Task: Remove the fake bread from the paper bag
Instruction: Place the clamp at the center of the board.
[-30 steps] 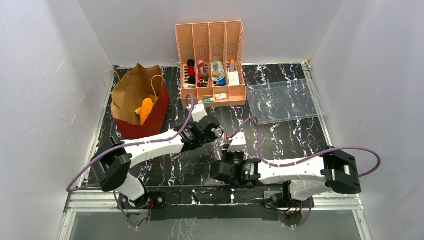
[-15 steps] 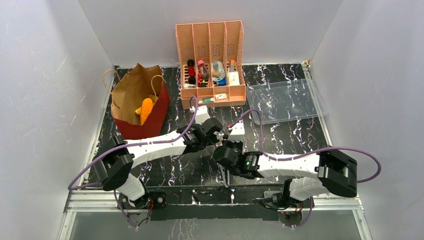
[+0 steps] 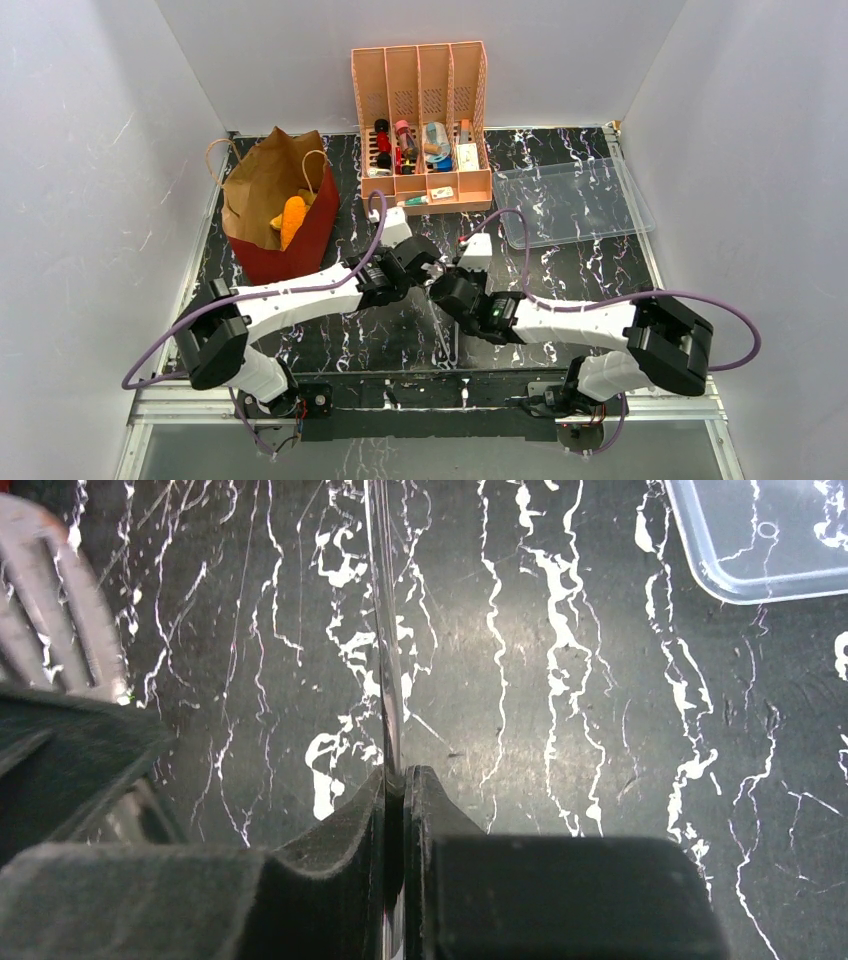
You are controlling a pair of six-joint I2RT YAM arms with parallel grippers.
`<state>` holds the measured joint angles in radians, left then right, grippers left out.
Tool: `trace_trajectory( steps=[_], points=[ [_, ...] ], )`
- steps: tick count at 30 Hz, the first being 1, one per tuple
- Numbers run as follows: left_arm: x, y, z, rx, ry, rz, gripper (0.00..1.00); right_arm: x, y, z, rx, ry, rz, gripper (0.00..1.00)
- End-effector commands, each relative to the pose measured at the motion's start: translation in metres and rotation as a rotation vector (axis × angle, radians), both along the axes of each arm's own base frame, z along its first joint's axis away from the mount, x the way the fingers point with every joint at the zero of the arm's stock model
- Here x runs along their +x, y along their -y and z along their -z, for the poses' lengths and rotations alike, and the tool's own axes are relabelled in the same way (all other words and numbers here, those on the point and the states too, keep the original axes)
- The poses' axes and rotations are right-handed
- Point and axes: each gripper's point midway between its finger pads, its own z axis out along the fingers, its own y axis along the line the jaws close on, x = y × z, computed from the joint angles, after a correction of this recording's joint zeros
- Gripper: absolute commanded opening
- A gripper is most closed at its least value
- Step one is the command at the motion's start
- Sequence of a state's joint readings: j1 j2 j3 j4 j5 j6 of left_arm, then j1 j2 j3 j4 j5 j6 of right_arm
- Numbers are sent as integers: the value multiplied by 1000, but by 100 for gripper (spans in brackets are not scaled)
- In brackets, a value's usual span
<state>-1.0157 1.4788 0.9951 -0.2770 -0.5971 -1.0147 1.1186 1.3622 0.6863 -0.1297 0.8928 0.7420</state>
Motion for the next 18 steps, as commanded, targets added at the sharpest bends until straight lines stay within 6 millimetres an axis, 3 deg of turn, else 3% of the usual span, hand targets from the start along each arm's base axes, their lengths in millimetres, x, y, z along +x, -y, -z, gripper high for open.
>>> trace_trajectory(
  steps=[1,7,11,15,18],
  points=[
    [5,-45,-27,92,87,-100,0,23,28,-27,25,47,88,0],
    [-1,-89,-24,133,94,-191,0,39,73,-29,39,40,177,0],
    [-5,-107,-24,110,99,-225,0,44,89,-29,52,38,197,0],
    [-2,-102,-24,102,97,-214,0,48,87,-29,44,34,180,0],
    [8,-80,-24,75,100,-173,0,52,74,-28,38,16,135,0]
  ],
)
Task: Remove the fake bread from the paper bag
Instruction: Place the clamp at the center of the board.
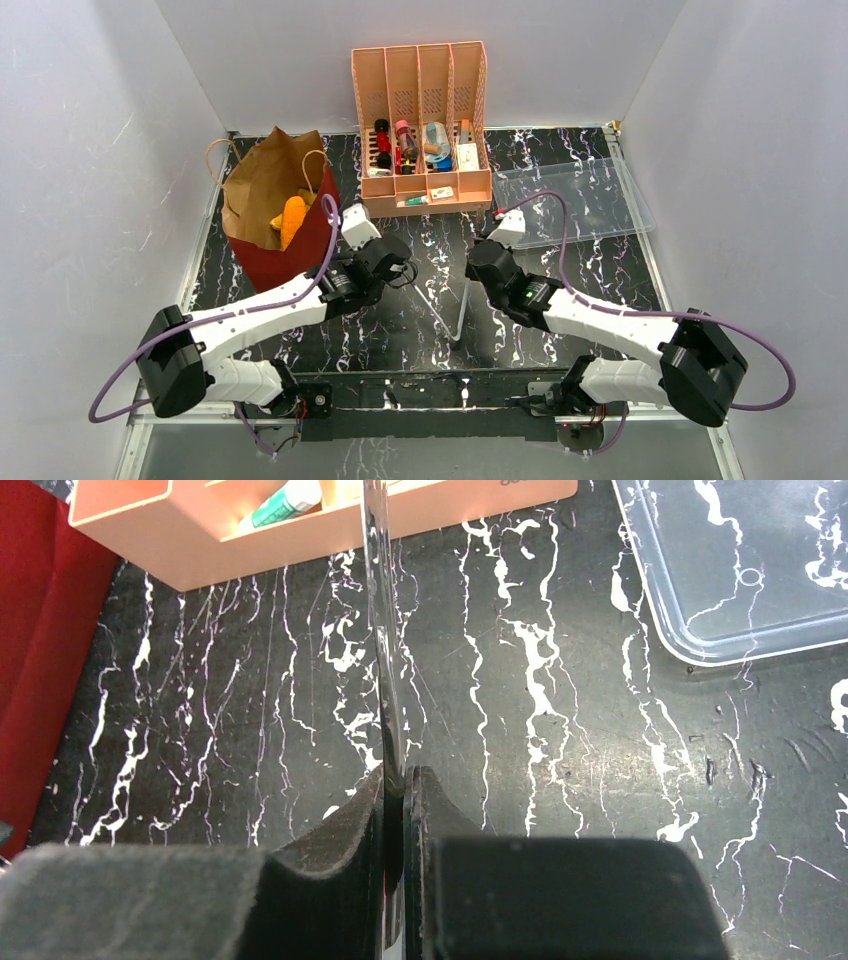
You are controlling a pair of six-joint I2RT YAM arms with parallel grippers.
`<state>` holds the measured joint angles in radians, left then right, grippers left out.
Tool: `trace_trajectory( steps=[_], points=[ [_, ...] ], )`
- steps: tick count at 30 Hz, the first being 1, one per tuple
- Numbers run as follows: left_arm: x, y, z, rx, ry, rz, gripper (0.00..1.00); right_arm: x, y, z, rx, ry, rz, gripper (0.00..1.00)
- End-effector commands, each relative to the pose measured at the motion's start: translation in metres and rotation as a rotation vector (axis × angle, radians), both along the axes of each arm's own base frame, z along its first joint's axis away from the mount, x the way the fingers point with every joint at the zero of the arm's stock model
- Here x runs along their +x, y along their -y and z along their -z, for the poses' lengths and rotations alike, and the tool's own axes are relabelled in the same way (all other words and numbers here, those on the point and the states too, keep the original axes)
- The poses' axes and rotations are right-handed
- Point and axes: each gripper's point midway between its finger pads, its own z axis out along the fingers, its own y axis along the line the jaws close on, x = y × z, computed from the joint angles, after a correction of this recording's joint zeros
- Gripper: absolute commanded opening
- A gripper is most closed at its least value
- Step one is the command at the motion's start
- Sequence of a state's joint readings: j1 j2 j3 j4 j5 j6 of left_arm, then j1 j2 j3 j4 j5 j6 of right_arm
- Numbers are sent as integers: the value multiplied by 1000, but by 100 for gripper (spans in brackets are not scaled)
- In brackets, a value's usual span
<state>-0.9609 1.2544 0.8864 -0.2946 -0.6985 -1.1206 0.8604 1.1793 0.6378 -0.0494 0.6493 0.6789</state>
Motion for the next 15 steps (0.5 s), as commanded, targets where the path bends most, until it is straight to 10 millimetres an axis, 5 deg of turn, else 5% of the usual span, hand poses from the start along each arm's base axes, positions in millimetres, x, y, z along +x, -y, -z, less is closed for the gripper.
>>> trace_trajectory(
  steps=[1,4,9,15],
  points=[
    [6,-20,13,182,-17,17,0,16,33,7,-168,-2,81,0],
    [17,6,8,143,4,68,2,20,20,11,-178,-8,22,0],
    [31,32,-3,120,25,109,47,25,8,22,-208,-17,-34,0],
    [37,37,-25,97,67,111,72,32,-1,34,-254,-30,-70,0]
  ],
)
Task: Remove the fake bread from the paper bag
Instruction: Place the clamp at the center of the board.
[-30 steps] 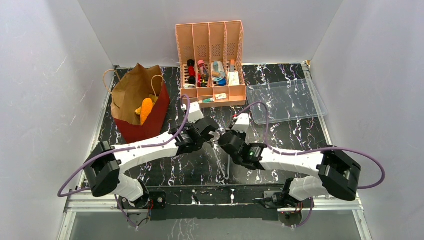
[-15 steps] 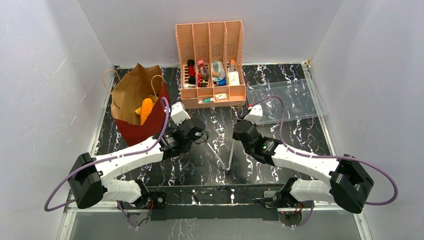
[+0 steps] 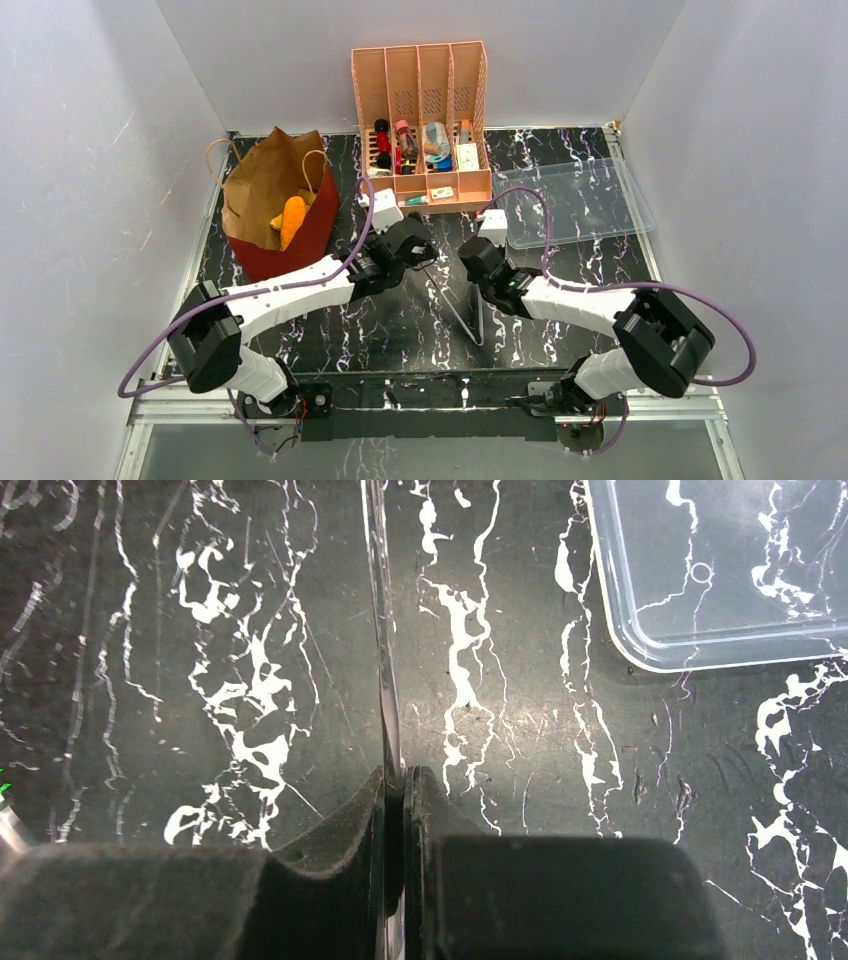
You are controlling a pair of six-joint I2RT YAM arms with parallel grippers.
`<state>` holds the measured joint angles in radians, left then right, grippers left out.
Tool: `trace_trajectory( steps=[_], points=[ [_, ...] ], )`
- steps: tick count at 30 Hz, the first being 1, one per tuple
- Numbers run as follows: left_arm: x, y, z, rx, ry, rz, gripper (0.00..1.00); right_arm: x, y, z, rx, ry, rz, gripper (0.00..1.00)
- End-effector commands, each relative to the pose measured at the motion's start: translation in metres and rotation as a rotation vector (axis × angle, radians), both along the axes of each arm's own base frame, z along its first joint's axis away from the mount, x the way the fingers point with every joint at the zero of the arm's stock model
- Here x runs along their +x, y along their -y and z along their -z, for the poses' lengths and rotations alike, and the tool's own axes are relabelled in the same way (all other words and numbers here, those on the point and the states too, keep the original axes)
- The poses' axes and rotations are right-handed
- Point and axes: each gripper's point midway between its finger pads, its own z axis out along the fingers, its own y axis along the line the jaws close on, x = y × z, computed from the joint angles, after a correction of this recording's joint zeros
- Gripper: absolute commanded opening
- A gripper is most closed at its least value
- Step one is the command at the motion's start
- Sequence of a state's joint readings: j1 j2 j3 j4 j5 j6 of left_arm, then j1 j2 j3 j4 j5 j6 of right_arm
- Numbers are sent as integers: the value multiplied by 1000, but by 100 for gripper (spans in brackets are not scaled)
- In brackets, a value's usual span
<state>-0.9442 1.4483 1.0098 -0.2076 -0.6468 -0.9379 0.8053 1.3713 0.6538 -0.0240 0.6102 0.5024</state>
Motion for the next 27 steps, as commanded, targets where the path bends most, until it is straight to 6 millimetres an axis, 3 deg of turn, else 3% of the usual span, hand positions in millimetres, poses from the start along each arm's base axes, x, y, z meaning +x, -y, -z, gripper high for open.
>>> trace_trajectory(
  steps=[1,8,13,20,23,27],
  points=[
    [10,0,-40,-30,79,-8,74,20,-15,-19,-7,66,-25,0],
    [0,-1,-93,-108,161,23,77,30,-27,-5,-35,43,-47,1],
    [-13,-5,-142,-32,237,39,78,34,-32,4,-52,33,-57,24],
    [-31,-30,-235,50,419,12,79,39,-37,12,-82,16,-71,50],
    [-35,-45,-274,97,486,-17,80,41,-37,4,-84,30,-70,59],
    [-37,-65,-310,162,565,-48,82,41,-38,-26,-50,81,-74,64]
  ],
)
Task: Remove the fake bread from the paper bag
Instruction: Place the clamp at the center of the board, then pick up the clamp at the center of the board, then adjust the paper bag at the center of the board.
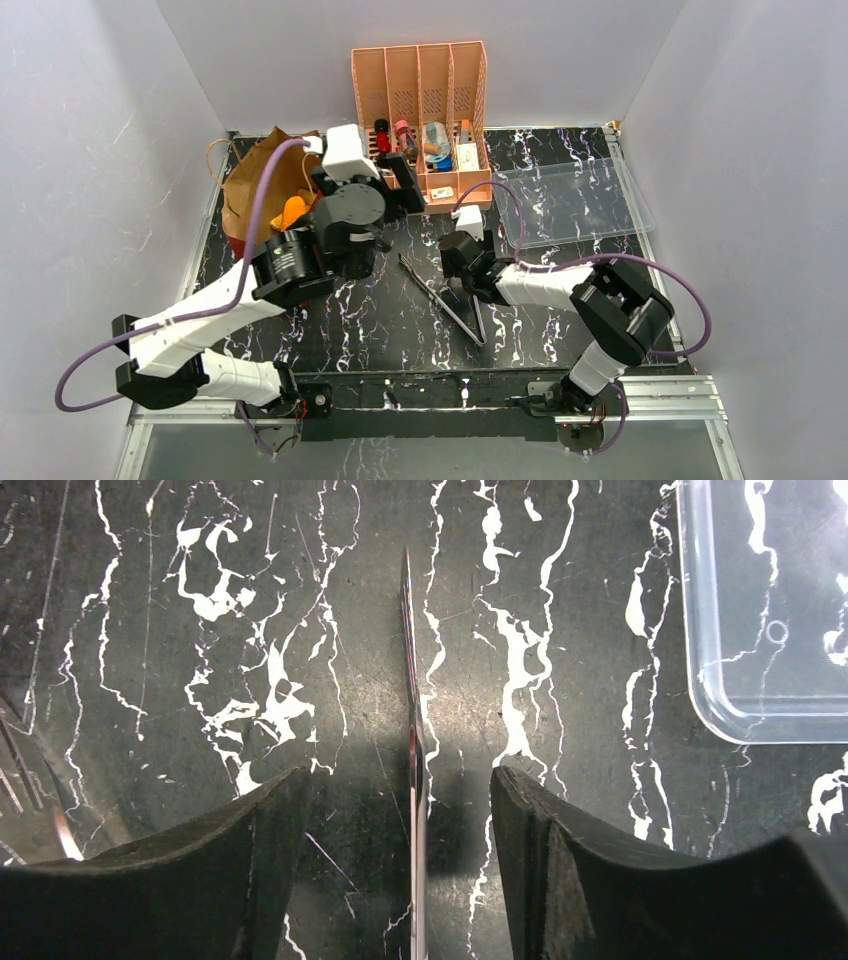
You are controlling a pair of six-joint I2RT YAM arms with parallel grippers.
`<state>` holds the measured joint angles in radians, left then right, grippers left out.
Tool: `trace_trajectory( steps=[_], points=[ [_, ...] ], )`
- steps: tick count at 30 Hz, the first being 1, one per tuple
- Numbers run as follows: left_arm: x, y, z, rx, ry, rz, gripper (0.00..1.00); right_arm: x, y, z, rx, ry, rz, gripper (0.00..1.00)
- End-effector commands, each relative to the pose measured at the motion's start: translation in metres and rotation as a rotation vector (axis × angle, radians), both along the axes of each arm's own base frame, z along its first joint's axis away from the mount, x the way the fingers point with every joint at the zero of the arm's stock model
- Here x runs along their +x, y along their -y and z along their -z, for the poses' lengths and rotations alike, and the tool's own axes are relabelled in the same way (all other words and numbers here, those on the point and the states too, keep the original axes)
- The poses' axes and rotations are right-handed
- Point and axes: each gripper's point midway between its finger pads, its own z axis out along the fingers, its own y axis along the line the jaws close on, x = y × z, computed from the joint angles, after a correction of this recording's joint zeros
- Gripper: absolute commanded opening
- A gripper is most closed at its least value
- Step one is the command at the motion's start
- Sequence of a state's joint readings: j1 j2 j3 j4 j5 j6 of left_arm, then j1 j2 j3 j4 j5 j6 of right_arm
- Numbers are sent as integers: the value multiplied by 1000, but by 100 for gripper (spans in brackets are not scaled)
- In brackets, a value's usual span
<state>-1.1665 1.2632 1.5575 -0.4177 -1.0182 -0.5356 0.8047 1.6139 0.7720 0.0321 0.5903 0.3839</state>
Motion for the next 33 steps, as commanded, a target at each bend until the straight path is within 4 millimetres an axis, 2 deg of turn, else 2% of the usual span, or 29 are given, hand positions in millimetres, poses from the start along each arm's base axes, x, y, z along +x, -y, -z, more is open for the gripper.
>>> trace_trajectory(
  steps=[1,3,5,8,9,13,16,19,22,27,31,33],
  points=[
    [-3,-50,-50,127,124,-120,83,17,-14,-69,104,143,-2,65],
    [-3,-58,-68,151,176,-130,89,18,-15,-93,140,186,-4,69],
    [-3,-63,-83,170,231,-131,98,20,-17,-117,192,240,-5,77],
    [-6,-65,-99,177,289,-95,98,25,-14,-153,287,342,40,96],
    [-8,-64,-105,172,310,-72,98,27,-13,-165,327,378,63,98],
    [-14,-54,-113,144,352,27,98,33,-25,-201,419,440,17,98],
    [-19,-52,-116,97,374,73,98,36,-38,-214,465,436,-59,98],
    [-24,-49,-118,59,380,121,94,38,-48,-218,488,422,-103,98],
    [-19,-51,-112,86,325,76,96,35,-48,-219,463,421,-133,98],
    [-3,-81,-100,232,205,-168,98,27,-36,-202,391,391,-138,98],
    [10,-123,-104,194,156,-326,95,16,-28,-178,374,339,-131,98],
    [21,-133,-101,209,124,-338,93,11,-25,-166,367,315,-130,98]
  ],
)
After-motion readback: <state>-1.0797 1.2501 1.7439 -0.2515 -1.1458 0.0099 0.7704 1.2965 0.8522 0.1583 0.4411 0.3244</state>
